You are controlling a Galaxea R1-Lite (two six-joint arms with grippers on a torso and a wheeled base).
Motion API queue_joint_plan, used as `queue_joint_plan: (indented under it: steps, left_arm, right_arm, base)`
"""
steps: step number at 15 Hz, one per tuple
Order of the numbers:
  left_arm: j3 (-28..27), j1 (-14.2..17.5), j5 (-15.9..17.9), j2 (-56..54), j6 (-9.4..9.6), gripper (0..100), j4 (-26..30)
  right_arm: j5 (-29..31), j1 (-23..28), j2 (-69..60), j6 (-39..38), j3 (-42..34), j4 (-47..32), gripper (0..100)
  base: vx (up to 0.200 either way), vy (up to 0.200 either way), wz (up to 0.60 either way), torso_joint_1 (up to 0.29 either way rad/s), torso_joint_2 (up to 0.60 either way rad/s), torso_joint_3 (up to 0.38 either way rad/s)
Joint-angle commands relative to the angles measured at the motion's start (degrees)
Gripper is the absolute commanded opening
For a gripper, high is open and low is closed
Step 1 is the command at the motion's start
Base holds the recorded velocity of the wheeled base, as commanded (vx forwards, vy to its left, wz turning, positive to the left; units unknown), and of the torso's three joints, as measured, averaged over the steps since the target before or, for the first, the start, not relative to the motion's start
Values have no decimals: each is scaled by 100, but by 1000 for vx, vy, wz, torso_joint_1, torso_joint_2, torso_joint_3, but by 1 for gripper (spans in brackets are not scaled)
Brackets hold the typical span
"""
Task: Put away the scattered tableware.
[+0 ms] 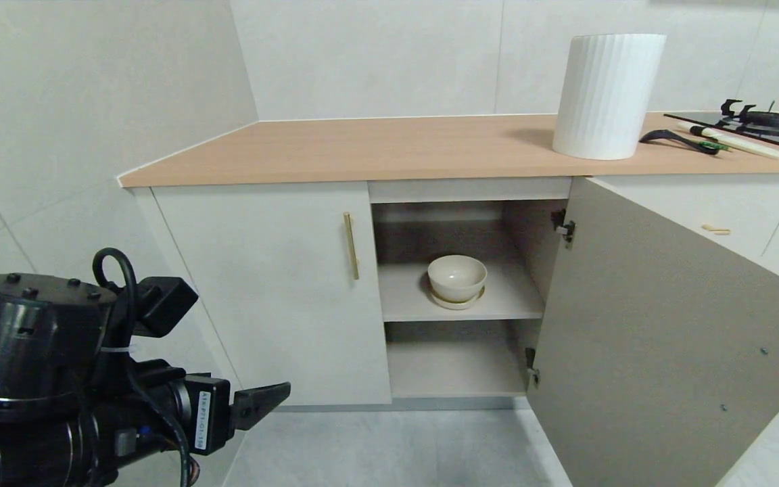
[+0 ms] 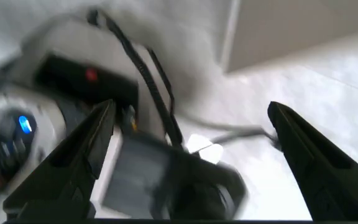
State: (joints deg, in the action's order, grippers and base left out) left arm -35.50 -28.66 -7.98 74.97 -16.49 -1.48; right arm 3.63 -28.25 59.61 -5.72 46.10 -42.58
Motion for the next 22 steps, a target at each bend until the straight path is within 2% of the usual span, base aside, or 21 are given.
queue_joint_plan:
  steps: [1, 4, 6, 12, 13, 16, 18, 22]
  left_arm:
    - [8, -8, -1, 9, -3, 100, 7]
    - [17, -8, -1, 0, -3, 100, -2]
    - [8, -8, -1, 0, -3, 100, -2]
    - [17, -8, -1, 9, -3, 100, -2]
    - [25, -17, 7, 17, -3, 100, -2]
    - [25, -17, 7, 9, -3, 100, -2]
    - [25, -17, 7, 9, -12, 100, -2]
    - [25, -17, 7, 0, -3, 100, -2]
  right_arm:
    - [59, 3, -354, 62, 224, -233, 100]
    - [199, 47, -538, 97, 311, -505, 100]
    - [718, 293, -503, 97, 347, -497, 100]
    - [1008, 1840, -55, 343, 540, -462, 100]
    - [1025, 2385, 7, 651, 557, -426, 100]
    - [1025, 3413, 332, 915, 540, 250, 100]
    - [1017, 3818, 578, 915, 531, 699, 100]
    - [902, 4064, 1158, 721, 531, 1367, 100]
  base:
    - [0, 0, 0, 0, 0, 0]
    - [0, 0, 0, 0, 0, 0]
    - [0, 0, 0, 0, 0, 0]
    - [0, 0, 0, 0, 0, 0]
    - [0, 0, 0, 0, 0, 0]
    - [0, 0, 0, 0, 0, 0]
    - [0, 0, 0, 0, 0, 0]
    - [0, 0, 0, 0, 0, 0]
